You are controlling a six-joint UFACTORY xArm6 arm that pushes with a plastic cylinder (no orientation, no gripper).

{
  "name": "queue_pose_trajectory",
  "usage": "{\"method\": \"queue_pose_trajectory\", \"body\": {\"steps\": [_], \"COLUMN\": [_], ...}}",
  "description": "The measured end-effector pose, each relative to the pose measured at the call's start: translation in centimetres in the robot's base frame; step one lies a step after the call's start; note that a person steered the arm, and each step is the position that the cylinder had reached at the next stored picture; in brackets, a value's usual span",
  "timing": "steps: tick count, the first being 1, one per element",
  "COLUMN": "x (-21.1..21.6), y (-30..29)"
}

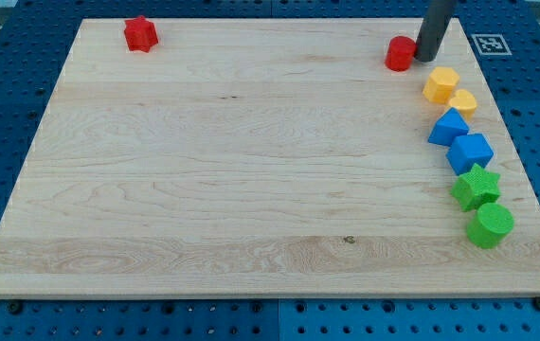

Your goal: Put the red circle diagonal to red star

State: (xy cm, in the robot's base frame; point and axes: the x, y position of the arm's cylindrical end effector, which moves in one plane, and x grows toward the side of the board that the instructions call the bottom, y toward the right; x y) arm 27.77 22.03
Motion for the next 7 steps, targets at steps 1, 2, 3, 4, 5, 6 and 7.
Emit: {"method": "queue_pose_trajectory", "body": {"steps": [1,2,3,4,5,6,7], "x": [-0.3,-0.3,-0.3,-0.3,-0.5,-1.3,-1.3], "y": [0.0,0.0,-0.8,-1.8,-2.3,-2.6,-2.6]}}
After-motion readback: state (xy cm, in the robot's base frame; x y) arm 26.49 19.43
